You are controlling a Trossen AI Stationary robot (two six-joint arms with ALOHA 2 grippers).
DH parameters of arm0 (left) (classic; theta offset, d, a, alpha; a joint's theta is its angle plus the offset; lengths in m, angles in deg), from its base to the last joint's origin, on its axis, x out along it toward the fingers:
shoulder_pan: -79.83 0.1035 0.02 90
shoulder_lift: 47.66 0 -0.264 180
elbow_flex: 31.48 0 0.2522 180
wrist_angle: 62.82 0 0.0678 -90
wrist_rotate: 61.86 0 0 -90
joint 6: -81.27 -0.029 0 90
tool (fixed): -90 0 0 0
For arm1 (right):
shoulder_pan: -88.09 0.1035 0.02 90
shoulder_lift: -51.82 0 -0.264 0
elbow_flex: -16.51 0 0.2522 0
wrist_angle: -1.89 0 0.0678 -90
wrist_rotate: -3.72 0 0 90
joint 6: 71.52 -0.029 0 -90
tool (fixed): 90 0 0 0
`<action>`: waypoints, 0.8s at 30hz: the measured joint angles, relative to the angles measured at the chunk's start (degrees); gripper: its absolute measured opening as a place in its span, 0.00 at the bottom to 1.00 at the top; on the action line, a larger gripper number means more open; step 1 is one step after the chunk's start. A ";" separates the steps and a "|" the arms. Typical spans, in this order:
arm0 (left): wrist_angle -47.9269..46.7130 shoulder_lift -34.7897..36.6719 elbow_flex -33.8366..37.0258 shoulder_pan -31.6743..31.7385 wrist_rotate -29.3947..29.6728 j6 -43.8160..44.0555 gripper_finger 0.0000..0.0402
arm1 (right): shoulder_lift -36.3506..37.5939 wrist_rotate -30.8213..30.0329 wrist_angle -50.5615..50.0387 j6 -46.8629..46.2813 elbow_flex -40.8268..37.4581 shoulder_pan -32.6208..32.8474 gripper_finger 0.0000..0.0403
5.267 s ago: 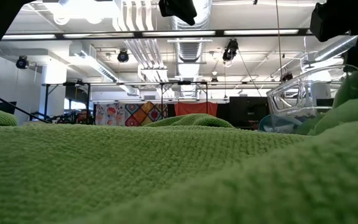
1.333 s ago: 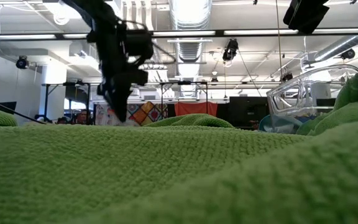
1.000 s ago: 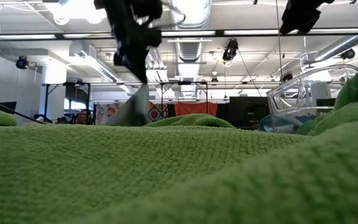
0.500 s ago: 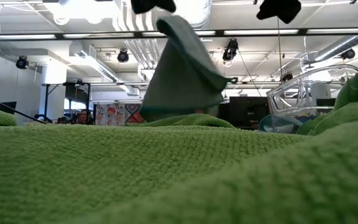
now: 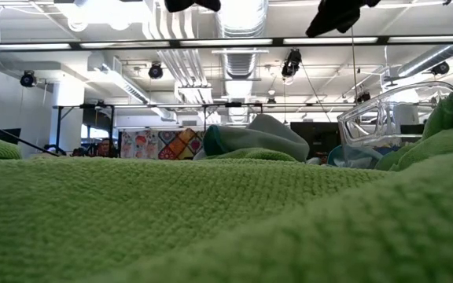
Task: Sort microfiber towel by color & place in baskets
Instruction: Put the blue microfiber cloth into the bottom transparent bin
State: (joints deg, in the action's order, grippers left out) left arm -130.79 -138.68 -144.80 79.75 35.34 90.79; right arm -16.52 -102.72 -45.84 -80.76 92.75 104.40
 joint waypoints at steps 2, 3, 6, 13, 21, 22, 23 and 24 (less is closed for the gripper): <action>-0.38 -0.18 0.96 -0.16 -0.04 0.30 0.00 | -0.98 1.28 -0.65 -0.09 0.00 -0.02 0.30; -0.45 -0.31 1.47 -0.17 -0.04 0.48 0.00 | -1.47 2.87 -1.14 0.03 0.00 -0.13 0.30; -0.41 -0.37 3.53 -0.17 -0.17 1.33 0.00 | -3.31 7.43 -2.30 -0.03 0.00 -0.13 0.28; -0.29 -0.39 6.74 -0.39 -0.19 3.27 0.00 | -8.42 7.98 -1.08 -0.42 0.00 -1.38 0.32; -0.36 -0.39 7.40 -0.96 -0.24 3.58 0.00 | -13.47 7.90 -0.05 3.56 0.00 -6.32 0.42; -0.36 -0.39 7.40 -0.96 -0.24 3.56 0.00 | -13.78 7.92 0.32 4.14 0.00 -7.08 0.43; -0.36 -0.39 7.40 -1.01 -0.24 3.56 0.00 | -14.06 7.93 0.71 4.50 0.00 -7.87 0.43; -0.35 -0.39 7.40 -1.02 -0.26 3.54 0.00 | -14.17 8.04 1.03 4.97 0.00 -8.63 0.44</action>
State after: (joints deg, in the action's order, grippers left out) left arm -131.14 -139.08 -137.40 78.73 35.08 94.33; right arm -30.69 -94.68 -44.81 -75.79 92.75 95.77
